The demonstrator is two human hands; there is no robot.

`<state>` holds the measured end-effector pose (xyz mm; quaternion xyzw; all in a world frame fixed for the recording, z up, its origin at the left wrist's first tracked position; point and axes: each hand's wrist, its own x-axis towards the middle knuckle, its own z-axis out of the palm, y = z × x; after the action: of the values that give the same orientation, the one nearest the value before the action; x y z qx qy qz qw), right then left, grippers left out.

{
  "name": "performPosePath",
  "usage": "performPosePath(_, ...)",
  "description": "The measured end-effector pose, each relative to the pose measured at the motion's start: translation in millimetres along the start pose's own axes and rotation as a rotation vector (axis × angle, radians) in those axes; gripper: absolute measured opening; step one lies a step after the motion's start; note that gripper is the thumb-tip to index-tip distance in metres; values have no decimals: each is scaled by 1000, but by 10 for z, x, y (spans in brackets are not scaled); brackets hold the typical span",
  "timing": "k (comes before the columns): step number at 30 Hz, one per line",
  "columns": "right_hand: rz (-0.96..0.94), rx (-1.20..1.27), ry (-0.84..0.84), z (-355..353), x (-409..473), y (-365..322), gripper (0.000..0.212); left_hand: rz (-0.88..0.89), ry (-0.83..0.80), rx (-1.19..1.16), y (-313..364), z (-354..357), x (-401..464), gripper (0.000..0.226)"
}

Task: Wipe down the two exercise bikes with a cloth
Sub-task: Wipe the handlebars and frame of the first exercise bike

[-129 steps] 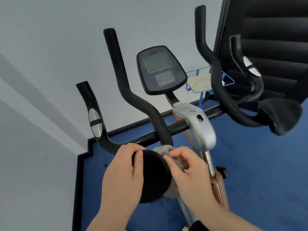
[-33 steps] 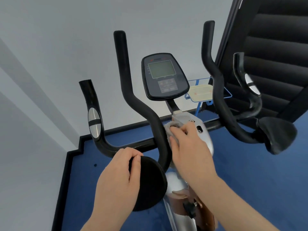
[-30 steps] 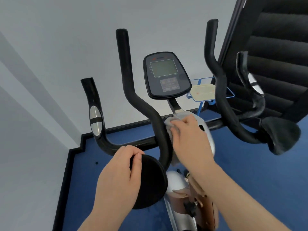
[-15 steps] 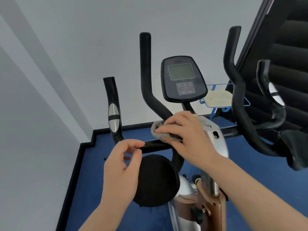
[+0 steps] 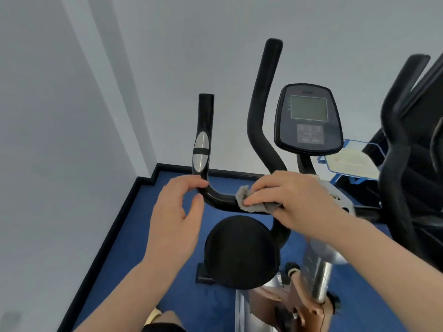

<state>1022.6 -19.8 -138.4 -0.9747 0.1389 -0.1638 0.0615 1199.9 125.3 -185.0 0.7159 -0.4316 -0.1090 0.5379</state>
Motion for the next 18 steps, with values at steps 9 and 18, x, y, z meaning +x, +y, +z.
performPosePath(9,10,103,-142,-25,109,29,41,37,-49,6,-91,-69,123,37)
performPosePath(18,149,232,-161,60,301,-71,40,36,-69,32,-170,-157,225,40)
